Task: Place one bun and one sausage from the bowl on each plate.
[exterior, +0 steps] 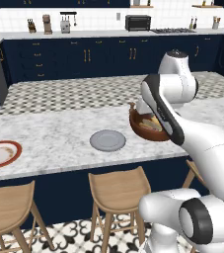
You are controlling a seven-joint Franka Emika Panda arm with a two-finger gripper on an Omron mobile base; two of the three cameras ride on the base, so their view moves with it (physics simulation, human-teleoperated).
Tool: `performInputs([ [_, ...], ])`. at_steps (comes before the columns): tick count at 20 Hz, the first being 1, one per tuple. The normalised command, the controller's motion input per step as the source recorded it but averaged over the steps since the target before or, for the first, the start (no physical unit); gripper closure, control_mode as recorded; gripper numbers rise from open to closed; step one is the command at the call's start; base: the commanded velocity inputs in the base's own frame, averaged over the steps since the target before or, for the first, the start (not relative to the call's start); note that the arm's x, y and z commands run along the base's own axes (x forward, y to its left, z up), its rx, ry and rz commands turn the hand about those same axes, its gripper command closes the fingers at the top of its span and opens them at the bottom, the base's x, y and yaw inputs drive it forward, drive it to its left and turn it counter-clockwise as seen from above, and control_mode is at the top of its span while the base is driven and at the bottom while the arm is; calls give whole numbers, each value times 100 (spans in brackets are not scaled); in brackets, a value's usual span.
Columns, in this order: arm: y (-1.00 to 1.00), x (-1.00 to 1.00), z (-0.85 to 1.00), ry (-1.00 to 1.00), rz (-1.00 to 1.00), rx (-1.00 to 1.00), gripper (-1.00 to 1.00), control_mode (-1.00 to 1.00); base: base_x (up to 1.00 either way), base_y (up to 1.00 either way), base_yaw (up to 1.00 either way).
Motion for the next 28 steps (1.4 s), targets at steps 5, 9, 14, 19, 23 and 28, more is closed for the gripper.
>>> performInputs([
  [5, -31, 10, -4, 0, -1, 1, -100, -100, 0, 0, 0],
  [9, -95, 32, -5, 0, -1, 6, -100, -100, 0, 0, 0],
  [14, -75, 39, -17, 0, 0, 4, -100, -100, 0, 0, 0],
  [19, -50, 41, -25, 0, 0, 1, -100, -100, 0, 0, 0],
  [23, -12, 70, -25, 0, 0, 0, -100, -100, 0, 0, 0],
  [28, -15, 87, -18, 0, 0, 2, -100, -100, 0, 0, 0],
])
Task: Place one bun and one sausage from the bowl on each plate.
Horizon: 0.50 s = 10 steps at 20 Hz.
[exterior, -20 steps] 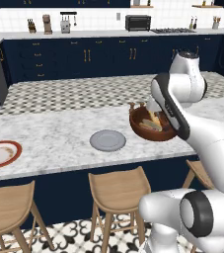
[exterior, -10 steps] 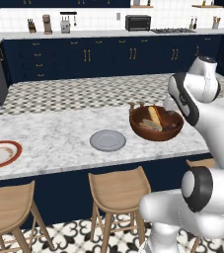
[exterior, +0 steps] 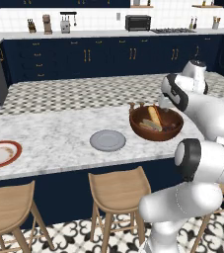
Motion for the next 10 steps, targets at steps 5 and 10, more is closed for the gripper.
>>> performInputs([
  [5, -17, 84, -33, 0, 0, 2, -100, -100, 0, 0, 0],
  [10, -25, 57, -41, 0, 0, 1, -100, -100, 0, 0, 0],
])
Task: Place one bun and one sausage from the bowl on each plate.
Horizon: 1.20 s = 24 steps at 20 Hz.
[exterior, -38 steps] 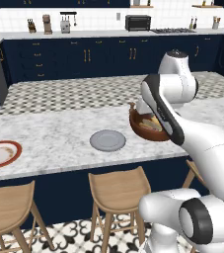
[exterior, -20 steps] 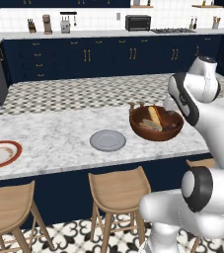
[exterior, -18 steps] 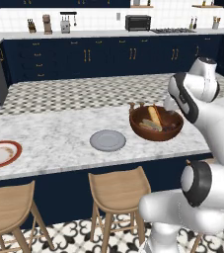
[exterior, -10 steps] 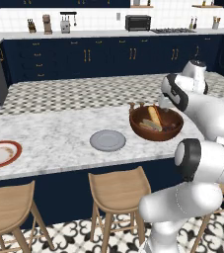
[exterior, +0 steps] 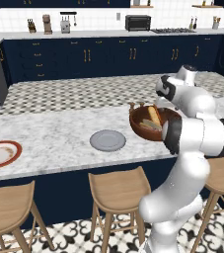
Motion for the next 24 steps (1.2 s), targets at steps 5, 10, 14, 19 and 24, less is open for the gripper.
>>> performInputs([
  [5, -17, 52, -33, 0, 0, 1, -100, -100, 0, 0, 0],
  [10, -10, 57, -6, 0, 0, 4, -100, -100, 0, 0, 0],
  [14, -20, 73, -11, 0, 0, 6, -100, -100, 0, 0, 0],
  [19, -21, 63, -41, 0, 0, 3, -100, -100, 0, 0, 0],
  [24, -11, 59, -43, 0, 0, 0, -100, -100, 0, 0, 0],
])
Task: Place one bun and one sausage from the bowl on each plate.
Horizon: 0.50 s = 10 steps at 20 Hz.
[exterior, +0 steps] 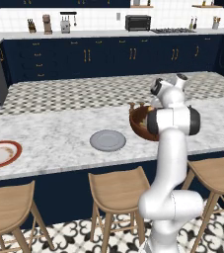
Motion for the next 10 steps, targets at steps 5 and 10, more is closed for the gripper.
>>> performInputs([
  [5, -11, 56, -38, 0, 0, 3, -100, -100, 0, 0, 0],
  [10, -3, 16, -28, 4, 0, 1, -100, -100, 0, 0, 0],
])
